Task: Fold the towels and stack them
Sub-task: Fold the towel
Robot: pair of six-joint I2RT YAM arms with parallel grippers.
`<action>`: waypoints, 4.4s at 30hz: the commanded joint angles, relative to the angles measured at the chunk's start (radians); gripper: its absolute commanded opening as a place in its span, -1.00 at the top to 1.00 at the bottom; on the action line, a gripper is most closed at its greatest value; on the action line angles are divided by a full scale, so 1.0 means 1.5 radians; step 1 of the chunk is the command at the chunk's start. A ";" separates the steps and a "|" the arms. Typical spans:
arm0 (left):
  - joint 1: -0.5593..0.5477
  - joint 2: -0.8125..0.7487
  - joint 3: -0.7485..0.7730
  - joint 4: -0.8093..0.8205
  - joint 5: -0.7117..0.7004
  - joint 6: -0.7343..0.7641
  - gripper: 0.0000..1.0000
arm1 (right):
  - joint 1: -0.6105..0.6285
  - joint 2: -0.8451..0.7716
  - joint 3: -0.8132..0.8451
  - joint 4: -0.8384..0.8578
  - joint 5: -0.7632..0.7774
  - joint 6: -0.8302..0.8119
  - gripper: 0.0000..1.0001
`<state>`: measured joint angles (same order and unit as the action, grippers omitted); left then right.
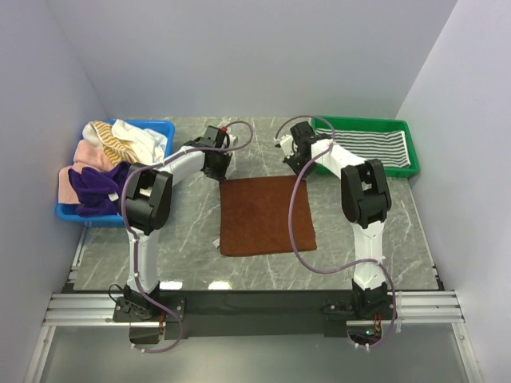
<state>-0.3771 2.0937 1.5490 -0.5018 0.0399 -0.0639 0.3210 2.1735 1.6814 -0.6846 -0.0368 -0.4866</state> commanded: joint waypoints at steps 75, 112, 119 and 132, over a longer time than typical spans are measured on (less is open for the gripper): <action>-0.135 -0.453 -0.468 0.261 -0.161 -0.222 0.99 | 0.135 -0.534 -0.530 0.180 0.305 0.322 1.00; -0.184 -0.441 -0.494 0.185 -0.206 -0.300 0.56 | 0.246 -0.445 -0.528 0.046 0.292 0.307 1.00; -0.205 -0.473 -0.508 0.170 -0.218 -0.322 0.01 | 0.266 -0.477 -0.520 0.014 0.303 0.314 0.75; -0.217 -0.676 -0.527 0.121 -0.237 -0.445 -0.69 | 0.269 -0.652 -0.495 0.059 0.258 0.447 0.02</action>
<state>-0.6998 1.1080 0.7502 -0.3199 -0.2943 -0.6525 0.7223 1.2251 0.8997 -0.6582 0.3504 0.0769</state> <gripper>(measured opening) 0.846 0.492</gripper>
